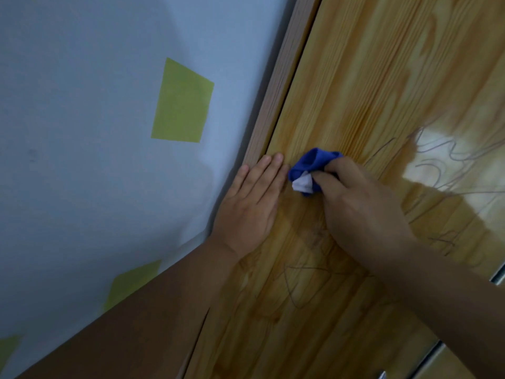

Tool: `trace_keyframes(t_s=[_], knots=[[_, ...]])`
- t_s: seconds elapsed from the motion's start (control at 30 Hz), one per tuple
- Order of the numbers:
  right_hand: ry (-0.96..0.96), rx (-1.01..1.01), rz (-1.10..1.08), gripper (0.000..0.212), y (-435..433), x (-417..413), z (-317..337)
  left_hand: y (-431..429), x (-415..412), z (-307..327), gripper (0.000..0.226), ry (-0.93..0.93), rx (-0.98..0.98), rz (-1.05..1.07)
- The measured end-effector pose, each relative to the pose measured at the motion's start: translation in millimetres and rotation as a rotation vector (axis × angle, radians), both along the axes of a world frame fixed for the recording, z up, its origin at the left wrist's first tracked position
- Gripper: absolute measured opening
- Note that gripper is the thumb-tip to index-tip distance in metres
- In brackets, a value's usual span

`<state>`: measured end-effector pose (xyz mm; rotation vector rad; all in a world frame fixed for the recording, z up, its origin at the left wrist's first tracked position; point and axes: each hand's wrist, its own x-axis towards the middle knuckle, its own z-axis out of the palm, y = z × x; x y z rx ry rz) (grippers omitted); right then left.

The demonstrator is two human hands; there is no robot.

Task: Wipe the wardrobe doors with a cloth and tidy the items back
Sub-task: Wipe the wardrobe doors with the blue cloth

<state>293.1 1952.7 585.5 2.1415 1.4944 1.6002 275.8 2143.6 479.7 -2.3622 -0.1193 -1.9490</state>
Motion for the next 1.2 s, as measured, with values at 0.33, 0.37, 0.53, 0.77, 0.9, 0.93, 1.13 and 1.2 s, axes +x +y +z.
trace_keyframes(t_s=[0.33,0.37,0.53,0.77,0.9,0.93,1.13,1.2], knots=[[0.169,-0.214,0.074,0.031,-10,-5,-122,5,9,-5,0.053,-0.046,0.053,0.013],[0.156,-0.224,0.08,0.029,-11,-5,-119,6,9,-6,0.052,-0.041,0.053,0.015],[0.098,-0.236,0.096,0.026,-18,-4,-76,6,6,-4,0.053,-0.013,0.048,0.006],[-0.092,0.015,0.01,0.027,-35,9,57,5,1,-1,0.053,0.019,0.05,0.01],[-0.12,0.165,-0.051,0.026,-39,8,121,5,3,-2,0.051,0.007,0.062,0.006],[-0.119,0.188,-0.072,0.022,-39,7,130,5,4,-3,0.051,0.005,0.06,0.004],[-0.047,0.197,-0.118,0.018,-28,-4,92,9,8,-6,0.051,0.015,0.058,0.001],[0.014,0.092,-0.108,0.02,-27,-10,53,8,8,-5,0.052,0.023,0.061,0.001]])
